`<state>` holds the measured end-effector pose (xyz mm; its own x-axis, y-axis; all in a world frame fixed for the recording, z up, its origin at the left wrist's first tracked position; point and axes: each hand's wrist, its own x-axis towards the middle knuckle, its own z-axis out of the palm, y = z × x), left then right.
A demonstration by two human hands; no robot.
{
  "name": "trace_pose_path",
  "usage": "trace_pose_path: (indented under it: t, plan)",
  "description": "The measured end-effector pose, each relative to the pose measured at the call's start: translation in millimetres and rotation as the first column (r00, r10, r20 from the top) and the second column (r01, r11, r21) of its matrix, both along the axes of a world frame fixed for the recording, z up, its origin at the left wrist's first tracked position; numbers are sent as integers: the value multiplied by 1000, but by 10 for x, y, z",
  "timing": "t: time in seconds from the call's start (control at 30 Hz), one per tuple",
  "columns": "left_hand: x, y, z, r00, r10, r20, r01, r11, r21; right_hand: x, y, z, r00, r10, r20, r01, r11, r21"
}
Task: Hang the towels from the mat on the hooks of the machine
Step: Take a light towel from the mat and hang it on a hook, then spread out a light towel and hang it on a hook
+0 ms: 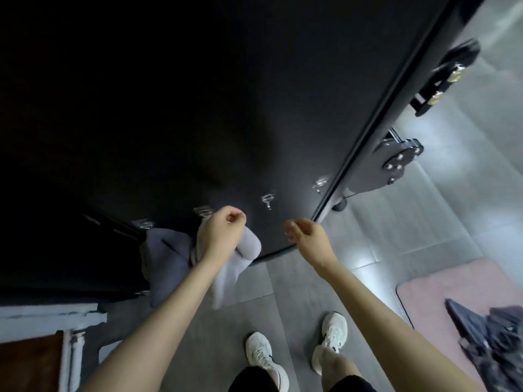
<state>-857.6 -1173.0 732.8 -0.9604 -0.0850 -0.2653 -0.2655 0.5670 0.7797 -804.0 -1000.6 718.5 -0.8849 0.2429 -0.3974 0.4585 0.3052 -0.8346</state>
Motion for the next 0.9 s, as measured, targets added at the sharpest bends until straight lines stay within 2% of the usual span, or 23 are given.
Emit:
trace_pose_path:
  t: [0.1,0.23,0.3,0.4,0.53,0.67,0.83,0.9]
  plan:
    - [12,652,63,967,-248,54,248,969,14,204,564,53,999,-18,51,16,999,52]
    - [63,1785,145,849,-523,82,526,851,-18,547,1489,57,988,-49,147,35,995,98]
    - [109,2402,191,761,-643,88,645,764,-2,735,1995,72,979,-58,196,37,993,110]
    - [205,3405,353,582,-812,37,813,581,-30,1029,2827,125,962,-107,251,70,986,151]
    - [362,4803,638,413,-910,30,910,411,-46,1543,4001,166,917,-281,282,232,953,196]
    - [490,6117,735,313,-949,27,950,313,12,2102,5052,181,844,-460,277,409,885,221]
    - [770,7573,790,144,-989,15,989,144,-47,2708,6217,28,683,-676,278,611,737,289]
    - [856,8121,788,45,-999,-8,993,46,-108,2888,6616,-49,618,-724,305,659,690,301]
